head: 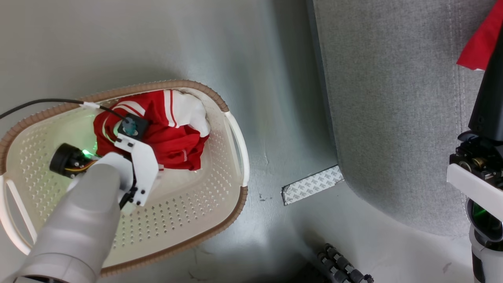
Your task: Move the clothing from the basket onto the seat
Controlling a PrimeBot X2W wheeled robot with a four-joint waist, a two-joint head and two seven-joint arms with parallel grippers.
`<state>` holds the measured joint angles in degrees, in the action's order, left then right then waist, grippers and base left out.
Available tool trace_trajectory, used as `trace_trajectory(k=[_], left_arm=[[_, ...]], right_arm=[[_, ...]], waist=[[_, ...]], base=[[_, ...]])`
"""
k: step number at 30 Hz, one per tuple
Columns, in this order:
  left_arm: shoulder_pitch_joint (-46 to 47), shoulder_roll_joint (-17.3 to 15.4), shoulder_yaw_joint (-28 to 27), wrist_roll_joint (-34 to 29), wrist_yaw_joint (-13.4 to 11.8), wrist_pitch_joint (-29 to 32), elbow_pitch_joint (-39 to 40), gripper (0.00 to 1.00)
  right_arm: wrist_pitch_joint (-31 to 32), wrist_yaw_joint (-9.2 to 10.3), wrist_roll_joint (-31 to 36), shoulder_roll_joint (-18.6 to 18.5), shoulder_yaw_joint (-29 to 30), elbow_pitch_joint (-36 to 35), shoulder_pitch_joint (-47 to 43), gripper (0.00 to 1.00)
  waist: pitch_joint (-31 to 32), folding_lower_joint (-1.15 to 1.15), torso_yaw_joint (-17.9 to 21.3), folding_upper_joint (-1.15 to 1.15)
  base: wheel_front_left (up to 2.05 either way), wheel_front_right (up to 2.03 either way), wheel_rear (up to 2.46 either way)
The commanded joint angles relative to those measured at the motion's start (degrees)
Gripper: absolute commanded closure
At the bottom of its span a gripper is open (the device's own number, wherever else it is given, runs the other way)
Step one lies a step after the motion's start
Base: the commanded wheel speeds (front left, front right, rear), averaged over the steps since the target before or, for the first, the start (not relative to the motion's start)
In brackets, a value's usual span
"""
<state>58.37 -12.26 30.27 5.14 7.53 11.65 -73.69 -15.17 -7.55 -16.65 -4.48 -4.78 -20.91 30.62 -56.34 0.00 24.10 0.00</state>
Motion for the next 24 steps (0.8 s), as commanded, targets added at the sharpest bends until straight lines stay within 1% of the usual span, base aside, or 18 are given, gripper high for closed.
trace_trajectory(k=[1,6,10,15,24], left_arm=[[0.73,-0.87,0.24,0.61,-0.13,-0.78,-0.2,1.0],[0.68,-1.52,0.38,1.37,-0.13,-2.93,-0.19,1.0],[-0.73,-1.89,-0.04,2.03,-0.19,-4.91,-0.2,1.0],[-3.35,0.42,0.19,3.35,-0.17,-7.42,-0.2,1.0],[-9.81,5.13,1.73,6.48,-0.14,-13.22,-0.17,1.0]], right_arm=[[0.05,0.13,0.38,0.18,0.11,-0.01,0.37,0.0],[0.05,0.13,0.31,0.12,-0.62,0.54,1.4,0.0],[0.05,0.13,0.25,-0.07,-1.24,1.11,2.52,0.0],[0.05,0.13,1.04,-1.76,-0.37,1.99,1.68,0.0],[0.05,0.13,1.46,-5.22,-1.21,5.22,-1.28,0.0]], waist=[[0.14,0.0,0.06,0.0],[1.32,0.0,0.37,0.0],[3.63,0.0,0.84,0.0],[9.09,0.0,-1.41,0.0],[22.19,0.0,-5.91,0.0]], base=[[0.0,0.0,0.0],[0.0,0.0,0.0],[0.0,0.0,0.0],[0.0,0.0,0.0],[0.0,0.0,0.0]])
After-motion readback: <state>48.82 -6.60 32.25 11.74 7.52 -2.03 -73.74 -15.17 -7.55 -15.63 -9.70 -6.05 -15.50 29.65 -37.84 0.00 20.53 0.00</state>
